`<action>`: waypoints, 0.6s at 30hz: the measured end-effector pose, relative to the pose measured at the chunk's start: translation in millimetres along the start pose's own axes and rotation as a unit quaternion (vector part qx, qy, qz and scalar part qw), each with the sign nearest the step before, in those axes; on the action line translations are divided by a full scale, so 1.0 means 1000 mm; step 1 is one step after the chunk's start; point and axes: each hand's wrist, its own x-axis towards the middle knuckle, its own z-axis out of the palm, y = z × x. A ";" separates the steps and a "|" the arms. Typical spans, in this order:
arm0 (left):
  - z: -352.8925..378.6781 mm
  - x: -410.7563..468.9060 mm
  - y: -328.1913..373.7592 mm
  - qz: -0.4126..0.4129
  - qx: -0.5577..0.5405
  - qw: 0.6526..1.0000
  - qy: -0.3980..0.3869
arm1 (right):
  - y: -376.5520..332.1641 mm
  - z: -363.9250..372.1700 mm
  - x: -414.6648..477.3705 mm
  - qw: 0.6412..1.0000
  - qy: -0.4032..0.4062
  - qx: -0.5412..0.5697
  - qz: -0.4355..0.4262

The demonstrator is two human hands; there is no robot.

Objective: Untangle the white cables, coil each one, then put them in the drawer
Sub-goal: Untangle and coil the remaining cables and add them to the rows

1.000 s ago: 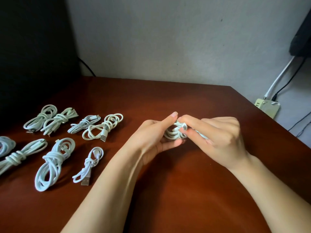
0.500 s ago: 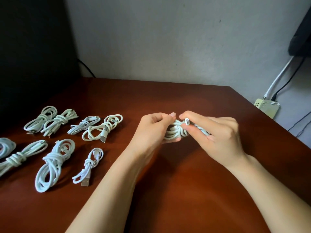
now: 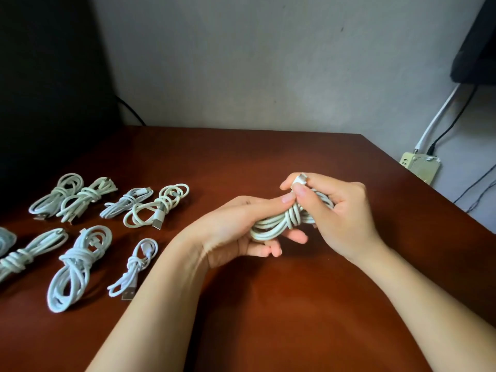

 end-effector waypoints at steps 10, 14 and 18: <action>0.002 0.009 -0.008 0.084 0.009 0.996 0.026 | 0.002 -0.001 0.002 0.998 -0.015 0.004 0.054; 0.003 0.011 -0.008 0.086 -0.028 0.995 0.044 | 0.001 -0.002 0.005 0.994 -0.041 0.001 0.103; 0.004 0.014 -0.009 0.052 -0.117 0.990 0.052 | -0.004 -0.007 0.010 0.975 -0.084 0.079 0.190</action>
